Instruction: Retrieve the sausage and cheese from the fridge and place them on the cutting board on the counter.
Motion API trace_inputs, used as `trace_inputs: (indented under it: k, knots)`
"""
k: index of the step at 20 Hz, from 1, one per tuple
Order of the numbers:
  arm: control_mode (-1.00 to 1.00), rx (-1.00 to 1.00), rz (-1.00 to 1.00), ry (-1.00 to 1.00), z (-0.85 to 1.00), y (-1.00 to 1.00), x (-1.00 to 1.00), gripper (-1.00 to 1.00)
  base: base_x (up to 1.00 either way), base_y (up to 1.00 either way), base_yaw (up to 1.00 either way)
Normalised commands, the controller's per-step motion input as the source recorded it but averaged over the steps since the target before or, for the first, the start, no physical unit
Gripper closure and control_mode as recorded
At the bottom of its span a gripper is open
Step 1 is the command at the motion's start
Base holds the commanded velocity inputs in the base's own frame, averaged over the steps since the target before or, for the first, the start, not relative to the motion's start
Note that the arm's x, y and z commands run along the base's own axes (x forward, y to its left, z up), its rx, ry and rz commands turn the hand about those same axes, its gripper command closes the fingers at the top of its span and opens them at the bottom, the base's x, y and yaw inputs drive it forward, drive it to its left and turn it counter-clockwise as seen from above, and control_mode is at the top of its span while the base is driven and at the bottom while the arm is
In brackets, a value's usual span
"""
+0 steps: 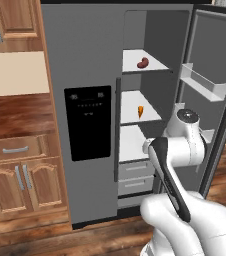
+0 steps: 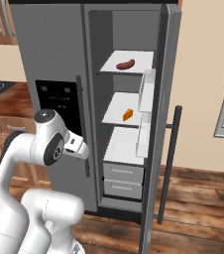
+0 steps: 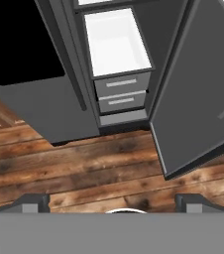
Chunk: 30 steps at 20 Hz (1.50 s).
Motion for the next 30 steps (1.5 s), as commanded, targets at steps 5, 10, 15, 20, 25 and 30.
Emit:
trace_inputs:
  k: [5, 10, 15, 20, 25, 30]
  knots:
    - [-1.00, 0.00, 0.00, 0.00, 0.00, 0.00, 0.00, -1.00, 0.00, 0.00, 0.00]
    - [-1.00, 0.00, 0.00, 0.00, 0.00, 0.00, 0.00, -1.00, 0.00, 0.00, 0.00]
    - [1.00, 0.00, 0.00, 0.00, 0.00, 0.00, 0.00, -1.00, 0.00, 0.00, 0.00]
    - [1.00, 0.00, 0.00, 0.00, 0.00, 0.00, 0.00, -1.00, 0.00, 0.00, 0.00]
    - [1.00, 0.00, 0.00, 0.00, 0.00, 0.00, 0.00, -1.00, 0.09, -0.03, 0.01]
    - [1.00, 0.00, 0.00, 0.00, 0.00, 0.00, 0.00, -1.00, 0.45, -0.26, 0.01]
